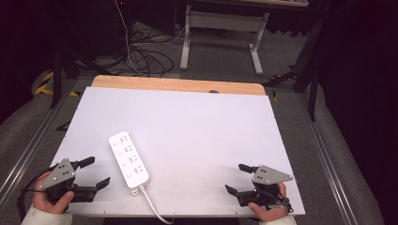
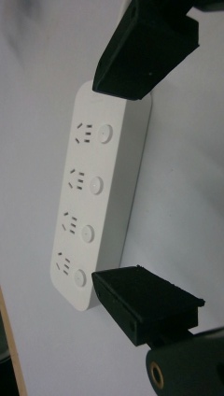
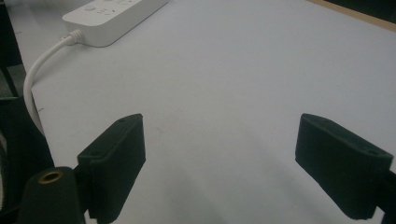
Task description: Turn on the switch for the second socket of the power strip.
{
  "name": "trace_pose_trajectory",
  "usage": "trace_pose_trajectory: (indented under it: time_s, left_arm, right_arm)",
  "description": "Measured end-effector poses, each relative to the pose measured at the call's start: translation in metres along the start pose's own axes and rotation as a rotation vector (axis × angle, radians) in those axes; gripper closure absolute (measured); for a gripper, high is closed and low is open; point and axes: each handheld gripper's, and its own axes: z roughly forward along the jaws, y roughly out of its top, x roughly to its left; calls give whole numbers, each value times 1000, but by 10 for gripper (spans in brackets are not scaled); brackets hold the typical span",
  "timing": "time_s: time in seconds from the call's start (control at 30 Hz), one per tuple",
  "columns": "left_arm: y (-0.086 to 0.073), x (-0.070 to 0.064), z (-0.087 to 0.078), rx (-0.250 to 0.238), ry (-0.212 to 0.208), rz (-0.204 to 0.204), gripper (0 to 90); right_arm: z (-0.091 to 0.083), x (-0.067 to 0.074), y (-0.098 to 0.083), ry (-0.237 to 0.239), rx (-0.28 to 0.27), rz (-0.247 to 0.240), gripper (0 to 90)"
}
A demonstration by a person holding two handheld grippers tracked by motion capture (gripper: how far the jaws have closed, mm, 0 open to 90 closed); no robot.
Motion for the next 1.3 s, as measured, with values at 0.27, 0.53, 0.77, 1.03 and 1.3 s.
trace_pose_trajectory:
  time_s: [0.27, 0.53, 0.77, 1.03, 1.3]
  left_arm:
    - [-12, 0, -4, 18, -3, -5, 106]
    - [-7, -1, 3, 26, -7, -18, 121]
    - [-7, -1, 0, 8, 6, -19, 115]
    - [-4, -4, -3, -14, 14, 1, 108]
    - [-3, -2, -6, -14, 31, -28, 102]
  right_arm:
    - [1, 0, 0, 0, 2, -1, 167]
    - [1, 1, 0, 2, 7, -3, 167]
    - [2, 1, 0, 2, 7, -4, 167]
    - [1, 1, 0, 2, 6, -4, 167]
    - [2, 1, 0, 3, 6, -1, 167]
